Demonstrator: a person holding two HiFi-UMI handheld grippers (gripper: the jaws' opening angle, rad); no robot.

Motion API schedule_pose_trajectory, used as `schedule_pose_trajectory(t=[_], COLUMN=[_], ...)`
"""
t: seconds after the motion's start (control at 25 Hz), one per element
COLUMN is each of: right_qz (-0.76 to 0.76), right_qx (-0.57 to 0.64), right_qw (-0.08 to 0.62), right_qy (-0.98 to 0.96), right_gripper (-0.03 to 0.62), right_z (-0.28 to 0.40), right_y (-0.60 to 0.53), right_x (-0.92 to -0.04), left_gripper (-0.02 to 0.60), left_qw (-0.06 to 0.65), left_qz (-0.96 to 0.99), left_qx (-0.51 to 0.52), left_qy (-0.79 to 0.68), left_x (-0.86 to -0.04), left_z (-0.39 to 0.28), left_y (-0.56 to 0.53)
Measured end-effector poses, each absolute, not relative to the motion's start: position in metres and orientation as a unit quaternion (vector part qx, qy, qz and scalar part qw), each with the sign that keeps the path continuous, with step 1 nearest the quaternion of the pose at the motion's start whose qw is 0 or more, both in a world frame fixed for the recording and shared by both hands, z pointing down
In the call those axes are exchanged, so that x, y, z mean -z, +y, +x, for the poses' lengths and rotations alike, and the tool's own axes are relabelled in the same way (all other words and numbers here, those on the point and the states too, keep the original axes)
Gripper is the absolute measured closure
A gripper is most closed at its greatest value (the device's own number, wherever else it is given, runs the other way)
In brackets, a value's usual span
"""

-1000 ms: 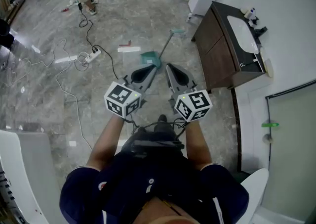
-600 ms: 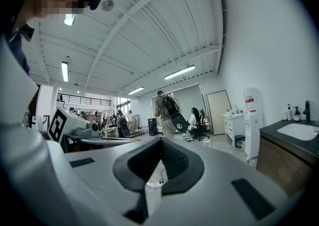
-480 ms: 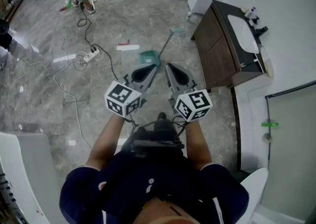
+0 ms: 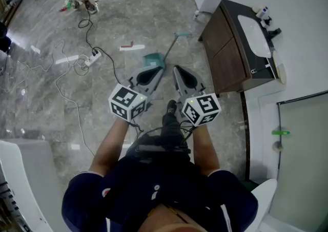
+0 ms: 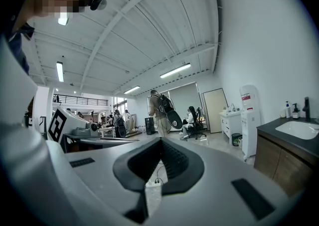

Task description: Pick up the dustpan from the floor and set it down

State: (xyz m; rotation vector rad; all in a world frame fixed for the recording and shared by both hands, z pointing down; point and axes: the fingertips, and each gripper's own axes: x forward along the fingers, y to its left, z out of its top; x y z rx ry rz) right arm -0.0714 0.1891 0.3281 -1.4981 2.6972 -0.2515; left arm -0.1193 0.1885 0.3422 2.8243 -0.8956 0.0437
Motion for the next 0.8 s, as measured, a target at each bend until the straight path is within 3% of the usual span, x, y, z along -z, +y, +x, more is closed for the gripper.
schedule_pose_trajectory(t=[0.8], right_qz=[-0.432], right_qx=[0.108], right_qw=[0.009], right_qy=[0.896], right_gripper=[0.588], right_z=[0.048], right_y=[-0.034], right_x=[-0.374], left_gripper=[0.569], left_qw=[0.106], left_qz=[0.929], left_qx=[-0.035], left_qy=[-0.354], left_x=[-0.379], left_z=[-0.002], left_y=[-0.024])
